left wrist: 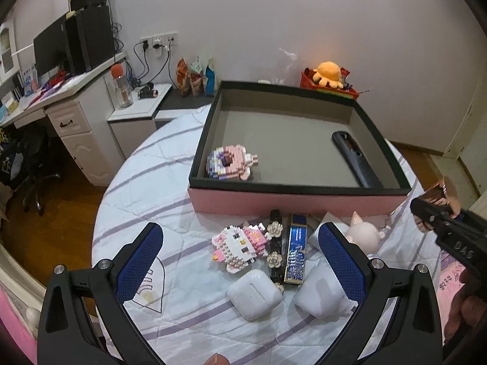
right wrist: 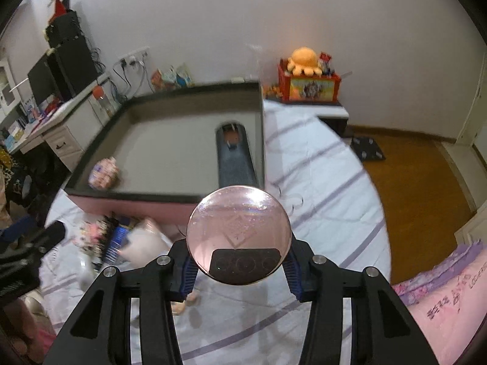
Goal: Organize rigid objects
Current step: 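Grasp the pink metallic jar with the right gripper and lift, then set the jar in the box beside the remote, open right gripper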
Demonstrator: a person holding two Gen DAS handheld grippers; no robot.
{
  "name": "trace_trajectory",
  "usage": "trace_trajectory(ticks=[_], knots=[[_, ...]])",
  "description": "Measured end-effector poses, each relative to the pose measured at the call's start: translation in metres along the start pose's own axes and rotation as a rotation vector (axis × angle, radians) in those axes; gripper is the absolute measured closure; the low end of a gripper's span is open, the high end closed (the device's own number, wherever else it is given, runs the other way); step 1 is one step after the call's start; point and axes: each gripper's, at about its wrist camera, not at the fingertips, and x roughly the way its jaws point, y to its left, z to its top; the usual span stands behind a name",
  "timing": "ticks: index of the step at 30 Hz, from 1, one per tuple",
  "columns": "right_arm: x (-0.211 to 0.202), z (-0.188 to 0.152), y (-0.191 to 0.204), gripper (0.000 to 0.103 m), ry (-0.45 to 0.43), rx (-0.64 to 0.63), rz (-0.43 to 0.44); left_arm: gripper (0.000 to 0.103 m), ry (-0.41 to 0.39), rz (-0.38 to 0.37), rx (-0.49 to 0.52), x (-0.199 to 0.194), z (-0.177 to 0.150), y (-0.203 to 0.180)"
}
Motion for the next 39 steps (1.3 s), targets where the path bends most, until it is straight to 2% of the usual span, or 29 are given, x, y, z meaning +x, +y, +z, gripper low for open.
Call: trace_trajectory(ticks=[6,12,16,25,33,35,36,39], knots=[[-0.014,0.025,0.024,0.055,-0.063,-0.054,0.037,0.0,-0.051,0.018,-0.013,-0.007,0.019,0.011],[0.014,0.059,0.049,0.055,-0.072,-0.103,0.074,0.0,-0.058,0.044,-0.041,0.01,0.037,0.025],[0.047,0.073,0.062,0.055,-0.031,-0.12,0.1,0.0,-0.043,0.062,-0.053,0.032,0.047,0.032],[0.116,0.071,0.066,0.055,0.098,-0.118,0.101,0.0,0.003,0.07,-0.081,0.078,0.06,0.043],[0.128,0.066,0.063,0.053,0.146,-0.112,0.083,0.0,0.019,0.066,-0.087,0.086,0.059,0.043],[0.123,0.067,0.063,0.035,0.129,-0.113,0.07,0.0,0.016,0.066,-0.087,0.083,0.058,0.043],[0.119,0.068,0.062,0.023,0.118,-0.112,0.066,0.0,0.014,0.066,-0.087,0.081,0.057,0.043],[0.11,0.07,0.061,0.022,0.094,-0.111,0.055,0.0,0.006,0.065,-0.086,0.074,0.056,0.041]])
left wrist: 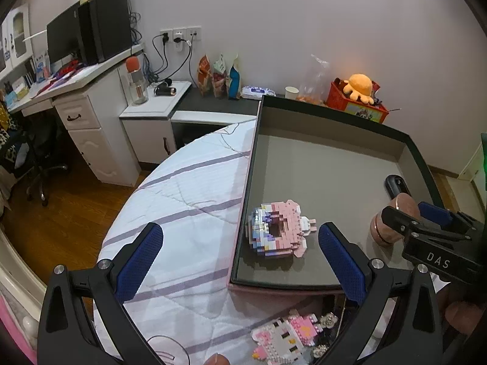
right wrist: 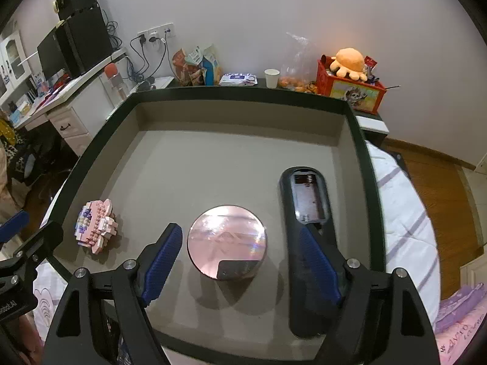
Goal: Organize rigid objects
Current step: 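Set the jar in the box beside the remote, open right gripper, then move the left tool toward the white earbud case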
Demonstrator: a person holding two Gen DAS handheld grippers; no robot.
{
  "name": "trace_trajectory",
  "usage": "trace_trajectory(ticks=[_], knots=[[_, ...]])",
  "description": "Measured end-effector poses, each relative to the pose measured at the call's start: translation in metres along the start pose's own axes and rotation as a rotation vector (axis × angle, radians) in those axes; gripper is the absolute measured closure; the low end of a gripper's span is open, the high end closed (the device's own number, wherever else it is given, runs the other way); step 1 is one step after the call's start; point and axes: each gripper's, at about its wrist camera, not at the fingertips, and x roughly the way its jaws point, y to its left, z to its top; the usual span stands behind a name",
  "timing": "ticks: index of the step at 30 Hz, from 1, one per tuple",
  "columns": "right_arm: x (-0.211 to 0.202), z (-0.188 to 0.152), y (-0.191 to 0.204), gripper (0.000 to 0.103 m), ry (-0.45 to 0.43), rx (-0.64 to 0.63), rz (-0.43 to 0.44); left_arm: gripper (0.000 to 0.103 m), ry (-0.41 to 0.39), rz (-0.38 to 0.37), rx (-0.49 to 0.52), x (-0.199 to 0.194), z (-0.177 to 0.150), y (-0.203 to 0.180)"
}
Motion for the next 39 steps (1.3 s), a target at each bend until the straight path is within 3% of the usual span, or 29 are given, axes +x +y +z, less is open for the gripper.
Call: trace_trajectory(ticks=[13,25,27,30,39], knots=[[-0.057,-0.012,-0.006,0.018,-0.099,0.038,0.016,0.0,-0.069,-0.009,0.013,-0.055,-0.011,-0.007],[-0.139,-0.061,-0.021,0.018,-0.219,0.094,0.004,0.0,-0.075,-0.014,0.05,-0.099,-0.052,-0.017],[-0.147,-0.072,-0.025,0.017,-0.221,0.102,0.005,0.0,-0.068,-0.011,0.056,-0.104,-0.061,-0.017],[-0.153,-0.091,-0.029,0.0,-0.213,0.122,0.01,0.0,-0.053,-0.018,0.061,-0.108,-0.075,-0.018],[-0.141,-0.131,-0.038,0.0,-0.144,0.155,0.031,0.0,0.008,-0.026,0.112,-0.106,-0.112,-0.031]])
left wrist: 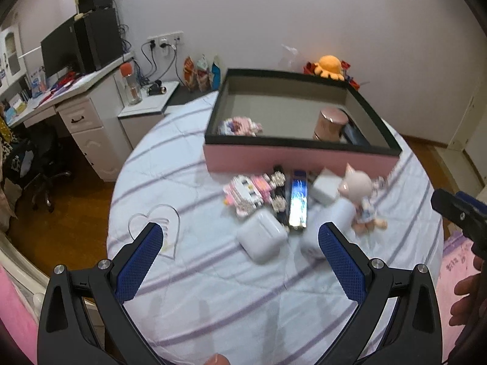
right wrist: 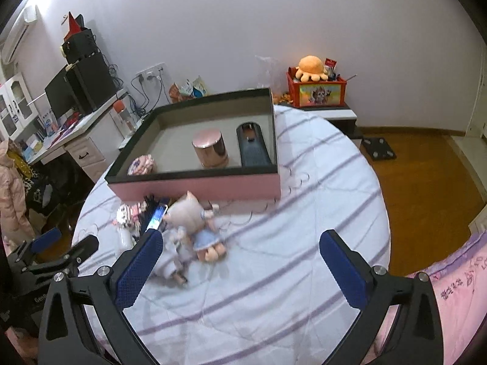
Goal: Organize rigid objects
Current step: 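Move the left tool toward the white earbud case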
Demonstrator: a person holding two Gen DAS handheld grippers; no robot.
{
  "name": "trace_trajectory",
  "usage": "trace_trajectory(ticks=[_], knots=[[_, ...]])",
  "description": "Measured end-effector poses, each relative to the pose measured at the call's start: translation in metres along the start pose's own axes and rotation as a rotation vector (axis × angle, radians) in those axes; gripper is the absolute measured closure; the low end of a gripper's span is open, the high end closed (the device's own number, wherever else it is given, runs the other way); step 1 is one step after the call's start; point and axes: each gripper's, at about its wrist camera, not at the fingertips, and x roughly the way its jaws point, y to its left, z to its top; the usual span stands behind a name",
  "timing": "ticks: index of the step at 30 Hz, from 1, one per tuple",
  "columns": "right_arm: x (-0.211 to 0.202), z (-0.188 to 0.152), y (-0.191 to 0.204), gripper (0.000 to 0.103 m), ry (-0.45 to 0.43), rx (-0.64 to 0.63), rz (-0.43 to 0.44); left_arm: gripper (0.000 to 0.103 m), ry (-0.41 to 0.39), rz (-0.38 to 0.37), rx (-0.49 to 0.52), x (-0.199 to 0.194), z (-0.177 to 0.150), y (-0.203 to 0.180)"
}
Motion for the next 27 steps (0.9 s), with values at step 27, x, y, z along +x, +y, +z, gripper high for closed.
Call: trace_trajectory(ticks=[27], knots=[[0.015,-0.007,0.008,0.0,0.06,-0.011,-0.033,0.007,0.167,-0.084,0.011,0.084,-0.008,0.007]])
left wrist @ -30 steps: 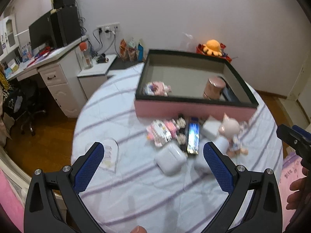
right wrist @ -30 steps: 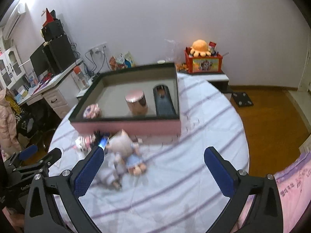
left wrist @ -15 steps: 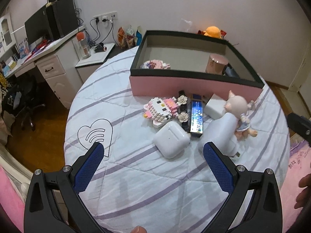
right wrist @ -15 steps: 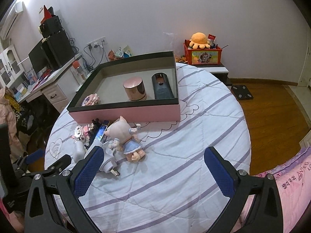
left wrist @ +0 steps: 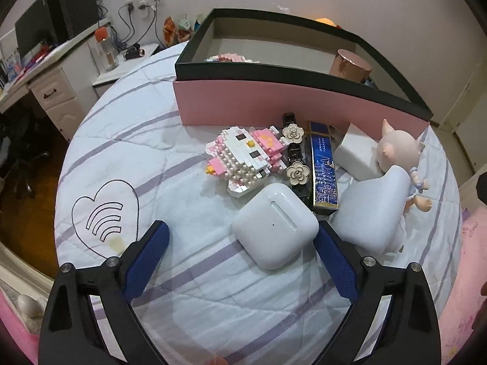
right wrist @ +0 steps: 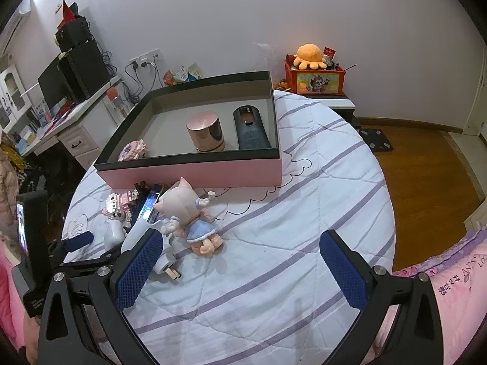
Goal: Organize rigid objects
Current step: 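Move the left tool toward the white earbud case, then grasp the white earbud case with the left gripper and lift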
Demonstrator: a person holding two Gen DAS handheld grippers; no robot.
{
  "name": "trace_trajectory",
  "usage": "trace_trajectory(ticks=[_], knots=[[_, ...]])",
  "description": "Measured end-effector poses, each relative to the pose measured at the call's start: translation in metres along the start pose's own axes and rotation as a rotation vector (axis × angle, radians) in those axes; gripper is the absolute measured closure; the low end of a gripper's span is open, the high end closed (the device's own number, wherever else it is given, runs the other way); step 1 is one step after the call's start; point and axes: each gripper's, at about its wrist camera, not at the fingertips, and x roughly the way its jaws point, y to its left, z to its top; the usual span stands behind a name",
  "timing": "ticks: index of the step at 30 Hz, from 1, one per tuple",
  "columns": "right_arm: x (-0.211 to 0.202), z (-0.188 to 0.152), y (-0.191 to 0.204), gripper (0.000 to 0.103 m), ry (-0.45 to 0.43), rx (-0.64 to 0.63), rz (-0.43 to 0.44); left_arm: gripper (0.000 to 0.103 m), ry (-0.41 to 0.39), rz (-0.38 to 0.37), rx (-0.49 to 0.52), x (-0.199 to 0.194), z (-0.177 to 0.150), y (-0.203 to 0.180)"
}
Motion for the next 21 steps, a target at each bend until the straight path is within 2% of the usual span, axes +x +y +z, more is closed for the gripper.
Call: trace_trajectory(ticks=[5,7,9,12,17,21], knots=[[0.003,0.001,0.004,0.0,0.01,-0.007,-0.005,0.013,-0.01,-0.029,-0.009,-0.004,0.0,0.004],[0.003,0.0,0.006,0.0,0.012,-0.013,-0.004,0.026,-0.02,-0.047,-0.019,-0.006,0.0,0.009],[0.003,0.001,0.007,0.0,0.012,-0.016,-0.005,0.03,-0.022,-0.06,-0.032,-0.007,0.001,0.012],[0.002,0.001,0.007,0.0,0.012,-0.015,-0.008,0.031,-0.023,-0.073,-0.04,-0.007,0.002,0.017],[0.002,0.002,0.008,0.0,0.012,-0.014,-0.012,0.023,-0.031,-0.069,-0.04,-0.003,0.005,0.017],[0.003,0.002,0.008,0.0,0.016,-0.016,-0.013,0.028,-0.032,-0.082,-0.041,-0.003,0.007,0.018]])
